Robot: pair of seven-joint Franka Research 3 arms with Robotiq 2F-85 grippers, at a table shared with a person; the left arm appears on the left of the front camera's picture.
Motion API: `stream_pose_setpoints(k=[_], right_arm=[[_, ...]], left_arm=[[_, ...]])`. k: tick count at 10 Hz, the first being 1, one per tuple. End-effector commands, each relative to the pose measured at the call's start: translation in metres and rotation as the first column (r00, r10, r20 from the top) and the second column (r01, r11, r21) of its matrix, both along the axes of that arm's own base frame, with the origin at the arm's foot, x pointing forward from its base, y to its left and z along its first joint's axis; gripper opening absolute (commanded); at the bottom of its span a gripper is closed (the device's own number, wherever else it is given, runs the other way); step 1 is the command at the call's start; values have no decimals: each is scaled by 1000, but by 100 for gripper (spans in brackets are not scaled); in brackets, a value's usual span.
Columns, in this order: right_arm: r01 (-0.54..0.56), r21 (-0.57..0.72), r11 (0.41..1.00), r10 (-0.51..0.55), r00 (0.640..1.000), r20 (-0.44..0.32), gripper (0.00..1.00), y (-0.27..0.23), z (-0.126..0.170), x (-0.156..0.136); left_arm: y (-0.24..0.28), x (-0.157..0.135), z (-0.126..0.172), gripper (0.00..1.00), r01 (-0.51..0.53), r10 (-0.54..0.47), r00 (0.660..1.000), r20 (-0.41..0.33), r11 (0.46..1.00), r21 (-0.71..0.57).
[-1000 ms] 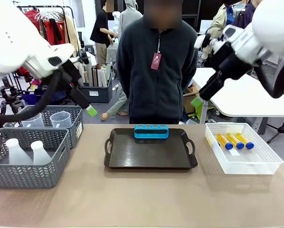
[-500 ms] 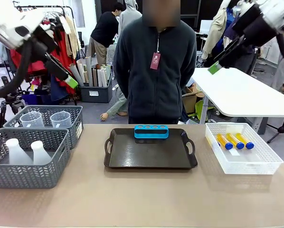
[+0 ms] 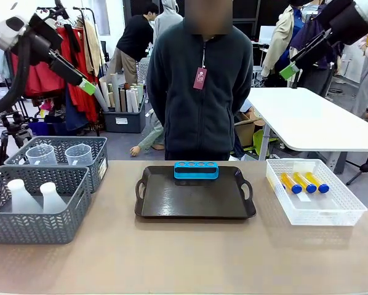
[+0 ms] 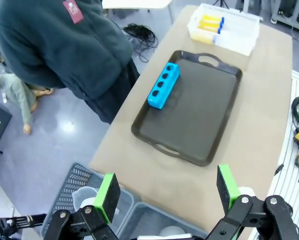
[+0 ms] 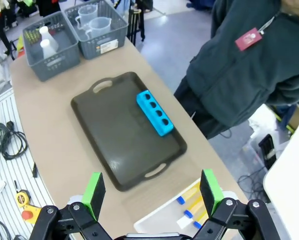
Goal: Prepare the laboratory tools.
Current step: Pick up one Small flask and place it on the Handle tray.
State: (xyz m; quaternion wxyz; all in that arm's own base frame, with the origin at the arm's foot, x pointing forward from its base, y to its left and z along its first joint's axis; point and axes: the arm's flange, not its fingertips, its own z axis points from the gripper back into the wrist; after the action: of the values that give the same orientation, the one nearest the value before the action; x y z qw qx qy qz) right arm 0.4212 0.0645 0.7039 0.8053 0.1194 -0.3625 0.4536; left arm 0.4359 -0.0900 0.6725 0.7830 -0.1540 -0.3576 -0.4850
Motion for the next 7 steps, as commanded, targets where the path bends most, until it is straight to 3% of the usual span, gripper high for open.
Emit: stream_pose_setpoints(k=[1, 4, 5, 6, 7], right_arm=[[-13, 23, 1000, 12, 1000, 29, 100, -9, 5, 13], [-2, 44, 999, 1, 1000, 30, 100, -19, 13, 20], [-27, 51, 998, 27, 1000, 9, 100, -15, 15, 20], [11, 57, 998, -13, 1000, 24, 100, -13, 9, 17], [26, 25, 999, -26, 1000, 9, 100, -12, 12, 14]], left_arm=[[-2, 8, 9, 100, 38, -38, 999, 7, 999, -4], [1, 13, 18, 100, 21, -21, 999, 28, 1000, 3], [0, 15, 20, 100, -4, 4, 1000, 8, 1000, -3], [0, 13, 16, 100, -16, 16, 1000, -10, 1000, 1], [-1, 11, 17, 100, -2, 2, 1000, 21, 1000, 0]])
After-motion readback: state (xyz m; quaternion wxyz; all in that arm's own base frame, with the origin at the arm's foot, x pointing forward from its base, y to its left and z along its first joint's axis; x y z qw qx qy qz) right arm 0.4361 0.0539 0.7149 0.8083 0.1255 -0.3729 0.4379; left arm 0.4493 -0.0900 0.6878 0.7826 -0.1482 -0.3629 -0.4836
